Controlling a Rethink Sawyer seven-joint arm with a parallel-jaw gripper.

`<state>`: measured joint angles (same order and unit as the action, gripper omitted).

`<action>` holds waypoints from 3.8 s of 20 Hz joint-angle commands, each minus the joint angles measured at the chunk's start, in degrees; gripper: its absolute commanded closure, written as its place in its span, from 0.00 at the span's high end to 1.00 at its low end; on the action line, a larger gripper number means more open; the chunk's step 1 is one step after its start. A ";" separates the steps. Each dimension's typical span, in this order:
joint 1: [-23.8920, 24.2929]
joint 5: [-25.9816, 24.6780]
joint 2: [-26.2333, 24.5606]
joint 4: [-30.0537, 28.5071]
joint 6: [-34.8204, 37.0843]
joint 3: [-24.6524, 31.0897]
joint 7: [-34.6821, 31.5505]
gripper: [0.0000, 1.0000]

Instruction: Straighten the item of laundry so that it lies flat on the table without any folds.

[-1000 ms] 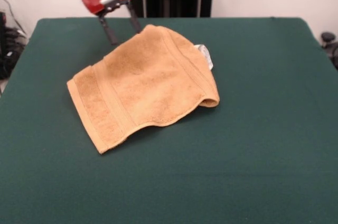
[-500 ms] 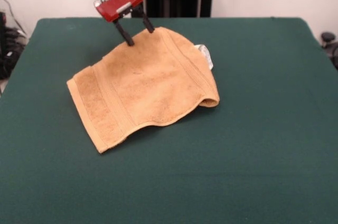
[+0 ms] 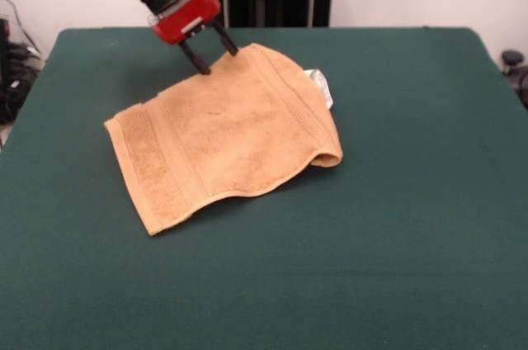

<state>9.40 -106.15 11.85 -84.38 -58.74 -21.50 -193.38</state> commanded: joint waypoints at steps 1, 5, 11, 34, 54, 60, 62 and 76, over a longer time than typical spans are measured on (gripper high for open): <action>-2.02 -2.54 -6.36 4.92 -3.38 8.01 -16.81 1.00; -2.34 -2.81 -7.01 5.39 -3.61 6.72 -16.22 1.00; -2.91 -6.72 -9.82 7.69 -7.17 4.81 -21.08 1.00; -2.96 6.10 -2.78 8.07 4.92 -1.30 13.05 1.00; 5.71 28.64 4.64 0.92 4.79 1.99 26.43 1.00; 4.13 26.03 3.91 1.74 4.08 1.10 21.26 1.00; 2.11 19.00 2.30 4.16 1.15 0.69 12.44 1.00; -1.57 3.97 -3.39 7.67 -10.00 4.01 -7.59 1.00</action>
<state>12.47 -96.02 15.74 -78.36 -63.23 -26.84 -180.86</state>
